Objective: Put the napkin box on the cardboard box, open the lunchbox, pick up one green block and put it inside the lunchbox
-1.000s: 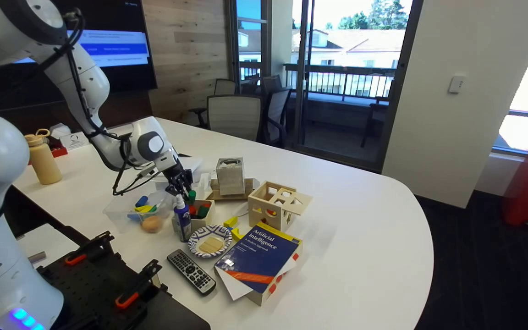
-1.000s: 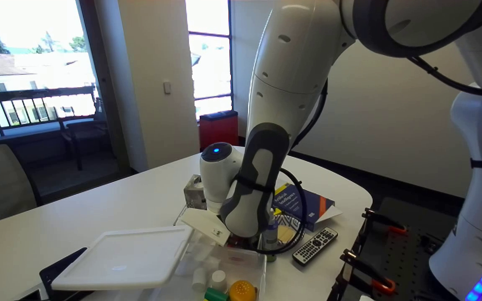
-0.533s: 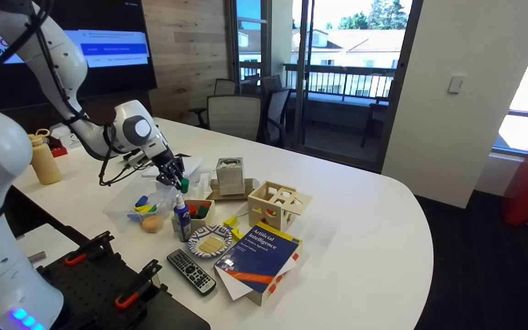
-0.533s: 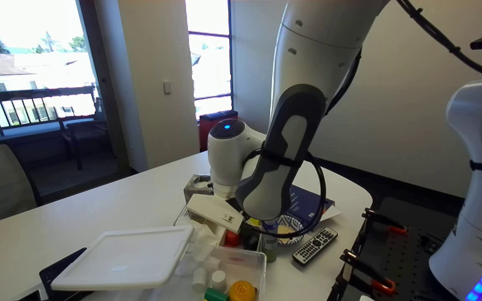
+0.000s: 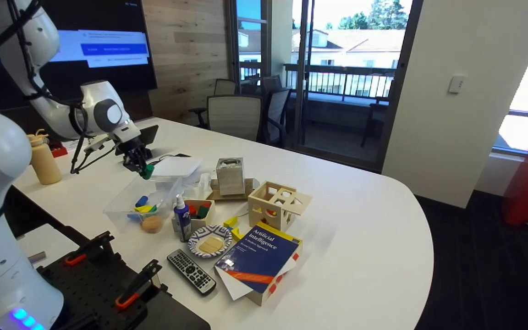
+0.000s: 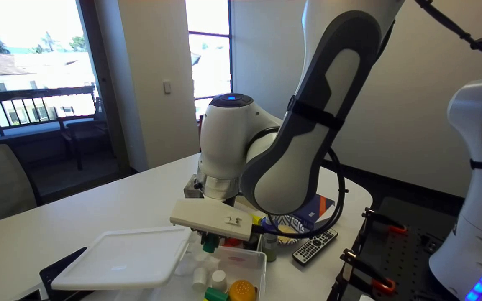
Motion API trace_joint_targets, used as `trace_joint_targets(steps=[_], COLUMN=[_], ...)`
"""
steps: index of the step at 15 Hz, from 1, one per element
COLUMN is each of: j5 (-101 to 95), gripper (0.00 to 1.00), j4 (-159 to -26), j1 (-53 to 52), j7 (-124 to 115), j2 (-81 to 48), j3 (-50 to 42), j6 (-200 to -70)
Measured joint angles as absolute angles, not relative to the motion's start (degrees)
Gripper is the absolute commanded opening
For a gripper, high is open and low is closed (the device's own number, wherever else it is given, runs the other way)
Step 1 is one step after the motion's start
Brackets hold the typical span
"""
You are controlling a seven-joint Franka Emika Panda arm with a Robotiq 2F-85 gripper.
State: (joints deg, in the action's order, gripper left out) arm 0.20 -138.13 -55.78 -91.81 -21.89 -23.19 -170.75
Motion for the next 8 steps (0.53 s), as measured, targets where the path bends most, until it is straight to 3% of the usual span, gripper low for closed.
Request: trace_joint_targets(steps=[4, 8], j5=[6.7, 8.8], gripper=[0.08, 0.08], j4=[-138.0, -136.3], j1=[-39.6, -27.9], j7=[-81.7, -75.1], j2=[-21.4, -26.2], j3=[-4.6, 4.7], j6=[-169.8, -169.3])
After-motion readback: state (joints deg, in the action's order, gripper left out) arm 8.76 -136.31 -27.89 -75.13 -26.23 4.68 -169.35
